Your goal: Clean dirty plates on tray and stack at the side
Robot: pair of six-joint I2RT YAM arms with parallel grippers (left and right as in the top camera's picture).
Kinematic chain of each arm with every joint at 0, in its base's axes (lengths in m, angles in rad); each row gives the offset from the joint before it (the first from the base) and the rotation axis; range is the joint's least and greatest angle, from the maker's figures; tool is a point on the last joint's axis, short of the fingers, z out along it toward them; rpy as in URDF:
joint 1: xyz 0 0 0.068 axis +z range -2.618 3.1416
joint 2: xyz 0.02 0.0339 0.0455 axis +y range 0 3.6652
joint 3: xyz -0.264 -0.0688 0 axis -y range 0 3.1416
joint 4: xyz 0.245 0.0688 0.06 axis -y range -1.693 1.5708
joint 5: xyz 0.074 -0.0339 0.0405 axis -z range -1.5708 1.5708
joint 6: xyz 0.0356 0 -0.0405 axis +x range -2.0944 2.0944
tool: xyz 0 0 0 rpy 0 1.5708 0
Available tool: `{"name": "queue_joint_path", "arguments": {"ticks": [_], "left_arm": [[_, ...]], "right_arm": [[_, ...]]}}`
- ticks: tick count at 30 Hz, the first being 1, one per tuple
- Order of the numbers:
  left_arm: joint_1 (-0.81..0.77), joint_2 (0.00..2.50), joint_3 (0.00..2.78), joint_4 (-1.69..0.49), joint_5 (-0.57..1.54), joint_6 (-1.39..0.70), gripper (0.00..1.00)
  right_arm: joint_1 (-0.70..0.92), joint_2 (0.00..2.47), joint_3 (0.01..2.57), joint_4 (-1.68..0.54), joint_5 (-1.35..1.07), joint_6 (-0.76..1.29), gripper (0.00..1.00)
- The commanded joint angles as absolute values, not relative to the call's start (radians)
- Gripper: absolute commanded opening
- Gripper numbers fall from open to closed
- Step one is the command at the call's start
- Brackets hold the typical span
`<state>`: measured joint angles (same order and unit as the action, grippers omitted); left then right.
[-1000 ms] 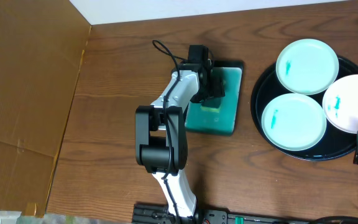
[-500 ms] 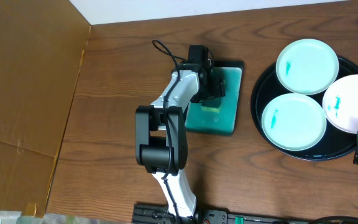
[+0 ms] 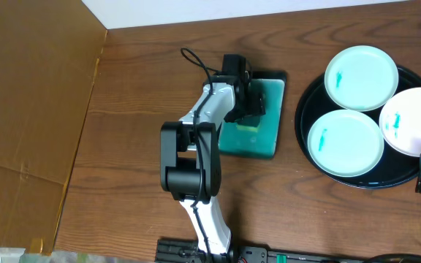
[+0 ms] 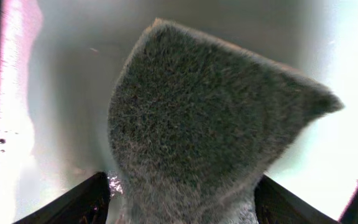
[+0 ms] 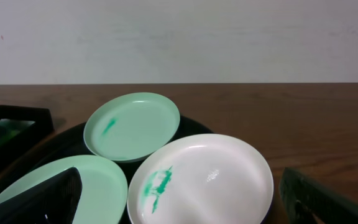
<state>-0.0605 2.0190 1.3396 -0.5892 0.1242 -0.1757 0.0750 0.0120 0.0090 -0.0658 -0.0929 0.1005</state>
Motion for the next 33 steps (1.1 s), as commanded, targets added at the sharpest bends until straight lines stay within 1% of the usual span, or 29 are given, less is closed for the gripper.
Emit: {"name": "queue_joint_path", "arguments": {"ticks": [1,3,4,8,11,14,15,29,33], "left_arm": [[-0.059,2.040,1.326,-0.588,0.115,-0.166,0.71],[-0.059,2.040,1.326,-0.585,0.115,-0.166,0.70],[-0.059,2.040,1.326,-0.584,0.115,-0.166,0.67],[-0.058,2.040,1.326,-0.585,0.115,-0.166,0.45],[-0.058,2.035,1.327,-0.585,0.115,-0.166,0.35],[-0.058,2.016,1.329,-0.588,0.115,-0.166,0.11],[-0.058,2.005,1.330,-0.589,0.115,-0.166,0.07],[-0.058,1.715,1.331,-0.671,0.123,-0.205,0.07],[-0.058,1.676,1.331,-0.713,0.122,-0.205,0.07]], "right_arm": [[0.063,0.007,0.006,-0.067,-0.087,0.088,0.99],[0.063,0.007,0.006,-0.067,-0.087,0.088,0.99],[0.063,0.007,0.006,-0.067,-0.087,0.088,0.99],[0.063,0.007,0.006,-0.067,-0.087,0.088,0.99],[0.063,0.007,0.006,-0.067,-0.087,0.088,0.99],[0.063,0.007,0.006,-0.067,-0.087,0.088,0.99],[0.063,0.007,0.006,-0.067,-0.087,0.088,0.99],[0.063,0.007,0.006,-0.067,-0.087,0.088,0.99],[0.063,0.007,0.006,-0.067,-0.087,0.088,0.99]]}}
